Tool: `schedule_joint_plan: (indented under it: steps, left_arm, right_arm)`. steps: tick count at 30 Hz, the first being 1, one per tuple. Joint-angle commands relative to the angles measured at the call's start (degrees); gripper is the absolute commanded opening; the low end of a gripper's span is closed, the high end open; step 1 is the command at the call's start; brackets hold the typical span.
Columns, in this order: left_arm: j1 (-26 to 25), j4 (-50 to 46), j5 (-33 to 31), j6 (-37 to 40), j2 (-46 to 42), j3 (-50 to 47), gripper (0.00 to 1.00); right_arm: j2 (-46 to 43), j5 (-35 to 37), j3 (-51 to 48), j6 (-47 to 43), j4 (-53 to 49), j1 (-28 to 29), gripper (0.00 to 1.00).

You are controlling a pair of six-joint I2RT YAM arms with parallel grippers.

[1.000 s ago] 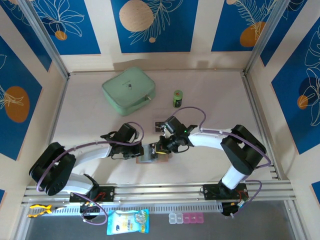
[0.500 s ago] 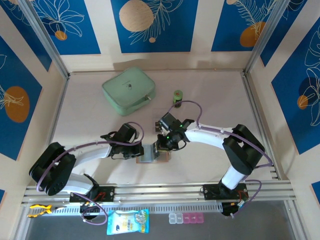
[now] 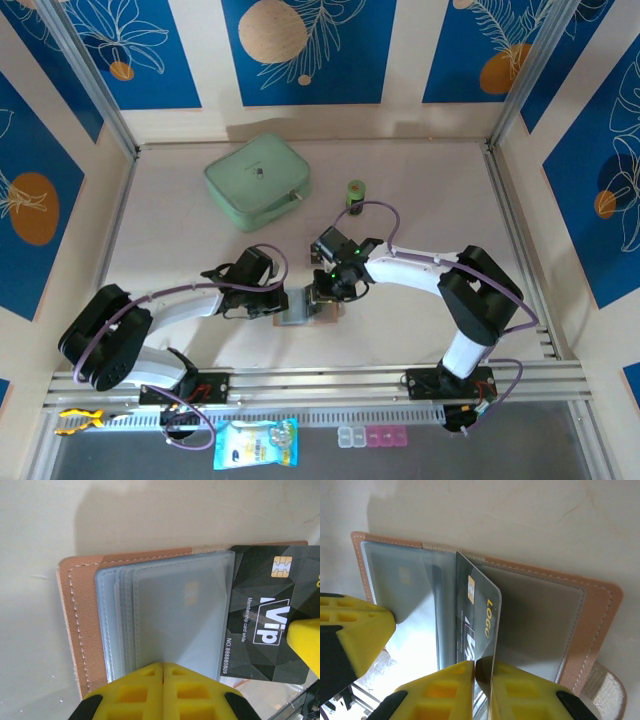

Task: Take the credit cards out of the card holder

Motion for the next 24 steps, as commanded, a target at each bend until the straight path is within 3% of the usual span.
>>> schedule_joint_plan:
  steps: [1,15,19,24]
  left_arm:
    - [-0.3,-2.3,-0.8,1.2,1.4,-1.6,0.01]
    - [-0.3,-2.9,-1.0,0.5,0.5,-1.4,0.03]
    - [-0.3,-2.5,-0.8,0.2,0.6,-1.8,0.04]
    - [-0.4,-2.9,-0.7,0.2,0.2,-1.8,0.05]
  right_arm:
    - [0.3,1.6,0.9,1.3,0.9,0.0,0.16]
    - [-3.1,1.0,2.1,-1.9,-1.2,-0.5,0.10]
    - [-4.2,1.1,3.9,-6.8,-4.3,-2.3,0.09]
    - [-5.9,-1.2,6.2,-19.1,-7.0,-4.9,0.09]
